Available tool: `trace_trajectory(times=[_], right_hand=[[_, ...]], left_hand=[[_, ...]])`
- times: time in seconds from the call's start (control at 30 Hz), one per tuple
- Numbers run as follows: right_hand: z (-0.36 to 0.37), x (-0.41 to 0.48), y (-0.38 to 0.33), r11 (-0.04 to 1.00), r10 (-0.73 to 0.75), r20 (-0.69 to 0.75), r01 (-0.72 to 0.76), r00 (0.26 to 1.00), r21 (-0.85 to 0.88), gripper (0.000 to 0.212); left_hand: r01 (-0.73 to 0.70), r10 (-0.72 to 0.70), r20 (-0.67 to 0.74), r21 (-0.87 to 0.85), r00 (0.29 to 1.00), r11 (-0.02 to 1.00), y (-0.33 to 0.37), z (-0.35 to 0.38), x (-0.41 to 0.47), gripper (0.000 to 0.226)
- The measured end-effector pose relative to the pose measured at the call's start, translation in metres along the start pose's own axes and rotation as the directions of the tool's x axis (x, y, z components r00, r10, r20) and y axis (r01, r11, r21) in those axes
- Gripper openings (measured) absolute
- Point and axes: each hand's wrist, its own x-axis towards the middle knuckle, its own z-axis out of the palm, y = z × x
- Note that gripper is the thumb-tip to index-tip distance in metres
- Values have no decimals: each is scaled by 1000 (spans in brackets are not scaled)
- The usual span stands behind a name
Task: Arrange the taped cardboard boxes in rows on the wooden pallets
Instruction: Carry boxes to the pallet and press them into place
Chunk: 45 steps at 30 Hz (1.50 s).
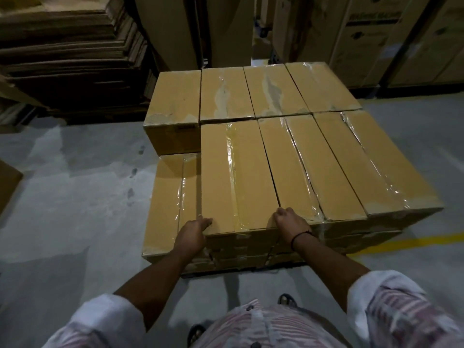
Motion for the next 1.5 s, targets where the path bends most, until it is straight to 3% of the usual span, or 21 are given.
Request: trace_trajectory(times=[0.37, 0.67, 0.8, 1.23, 1.5], right_hand=[[1, 11, 2, 1000, 5, -30, -5, 1000, 2, 45], [-2, 10, 16, 980, -173, -18, 170, 985, -107, 54], [-6, 12, 19, 968, -212, -13, 208, 977, -142, 46], [-16, 6, 22, 994, -106, -25, 105, 994, -38, 40], [-18, 2, 14, 995, -84, 10, 84, 996, -60, 43]], left_hand=[[4, -4, -10, -35, 1000, 999, 0, -6, 10, 63], [37, -38, -8, -48, 999, 998, 0, -3, 10, 66], [32, -32, -17, -12, 999, 999, 4, -3, 7, 66], [67, -67, -19, 1, 998, 998, 10, -9, 10, 61], [74, -75, 34, 51, 997, 996, 6, -6, 9, 67]])
